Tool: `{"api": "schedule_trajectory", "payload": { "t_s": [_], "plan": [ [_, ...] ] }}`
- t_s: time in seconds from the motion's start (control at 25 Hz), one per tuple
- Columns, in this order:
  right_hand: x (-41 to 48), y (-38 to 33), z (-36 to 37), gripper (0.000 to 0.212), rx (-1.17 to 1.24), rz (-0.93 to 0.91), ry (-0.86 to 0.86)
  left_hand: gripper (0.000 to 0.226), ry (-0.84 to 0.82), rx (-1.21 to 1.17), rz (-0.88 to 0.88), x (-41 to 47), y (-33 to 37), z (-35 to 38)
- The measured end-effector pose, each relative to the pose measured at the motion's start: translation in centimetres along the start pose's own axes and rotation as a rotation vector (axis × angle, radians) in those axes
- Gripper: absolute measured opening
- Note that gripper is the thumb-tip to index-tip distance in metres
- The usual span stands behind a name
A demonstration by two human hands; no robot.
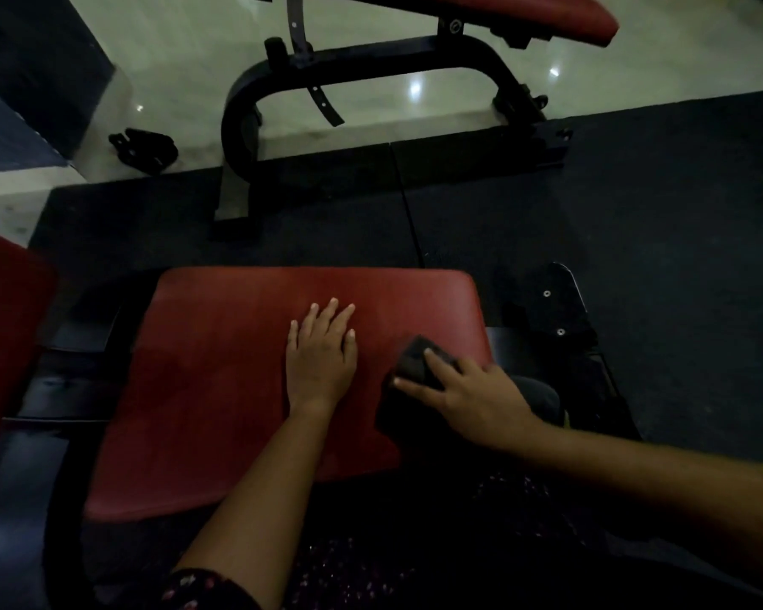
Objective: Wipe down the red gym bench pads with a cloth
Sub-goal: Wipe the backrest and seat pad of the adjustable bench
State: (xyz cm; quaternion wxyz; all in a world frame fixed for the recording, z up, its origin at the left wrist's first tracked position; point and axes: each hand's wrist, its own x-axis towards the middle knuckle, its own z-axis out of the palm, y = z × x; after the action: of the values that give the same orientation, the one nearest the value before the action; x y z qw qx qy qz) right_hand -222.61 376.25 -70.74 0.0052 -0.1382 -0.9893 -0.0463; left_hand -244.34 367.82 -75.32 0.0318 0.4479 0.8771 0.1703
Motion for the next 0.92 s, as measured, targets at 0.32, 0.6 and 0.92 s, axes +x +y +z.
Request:
{"api": "schedule_trajectory", "payload": {
  "t_s": [0.32, 0.6, 0.92],
  "plan": [
    [-5.9, 1.7, 1.0, 0.056, -0.078, -0.366, 0.048, 0.042, 0.014, -0.019, -0.048, -0.2, 0.7, -0.4],
    [-4.8, 7.3, 1.1, 0.053, -0.182, -0.238, 0.052, 0.052, -0.017, -0.030, 0.163, -1.4, 6.9, 0.9],
    [7.7, 11.2, 0.0, 0.058, -0.121, 0.224, -0.160, 0.050, -0.044, 0.054, 0.236, -1.8, 7.0, 1.9]
  ]
}}
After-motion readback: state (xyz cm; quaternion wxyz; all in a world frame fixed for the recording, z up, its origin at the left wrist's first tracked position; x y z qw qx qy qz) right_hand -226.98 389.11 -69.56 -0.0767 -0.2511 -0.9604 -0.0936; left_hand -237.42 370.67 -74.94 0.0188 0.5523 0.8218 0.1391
